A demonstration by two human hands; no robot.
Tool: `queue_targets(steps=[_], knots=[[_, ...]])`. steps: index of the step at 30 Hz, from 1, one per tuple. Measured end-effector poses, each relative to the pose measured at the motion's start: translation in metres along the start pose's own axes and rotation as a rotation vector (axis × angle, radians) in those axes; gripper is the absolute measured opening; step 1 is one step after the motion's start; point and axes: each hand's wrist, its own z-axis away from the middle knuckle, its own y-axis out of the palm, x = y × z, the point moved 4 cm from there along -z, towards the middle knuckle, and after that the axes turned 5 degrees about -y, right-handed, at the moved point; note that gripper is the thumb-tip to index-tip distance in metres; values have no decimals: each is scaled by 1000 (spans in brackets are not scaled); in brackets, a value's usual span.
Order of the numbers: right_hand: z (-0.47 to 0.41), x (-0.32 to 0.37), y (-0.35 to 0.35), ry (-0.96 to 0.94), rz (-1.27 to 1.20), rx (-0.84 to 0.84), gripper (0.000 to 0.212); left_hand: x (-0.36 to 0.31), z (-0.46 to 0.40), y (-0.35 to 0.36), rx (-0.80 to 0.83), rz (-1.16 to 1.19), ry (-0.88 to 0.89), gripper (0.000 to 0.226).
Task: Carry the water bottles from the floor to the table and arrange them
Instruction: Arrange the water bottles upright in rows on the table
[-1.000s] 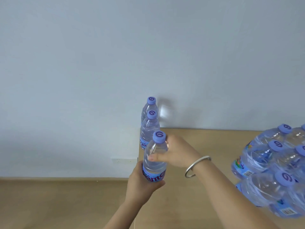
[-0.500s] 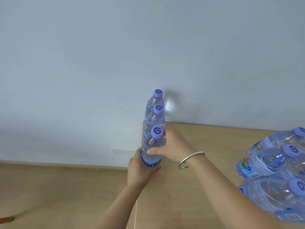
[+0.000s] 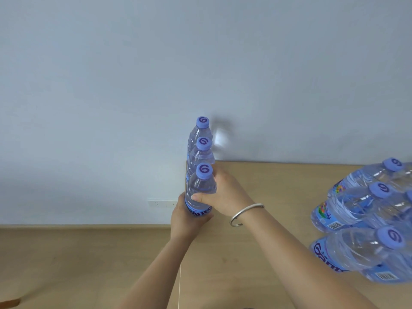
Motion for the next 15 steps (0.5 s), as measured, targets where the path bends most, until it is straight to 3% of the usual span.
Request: queue_targets(steps=[2, 5, 8, 15], knots=[[8, 1, 1, 16, 64, -30, 62, -1, 0, -1, 16, -2, -14, 77], [33, -3, -9, 38, 195, -51, 73, 5, 5, -2, 57, 20, -71, 117], [64, -17, -39, 112, 257, -74, 70, 21, 25, 1, 69, -63, -132, 126], [153, -58, -162, 275, 459, -752, 44, 36, 81, 20, 6, -299, 51, 109]])
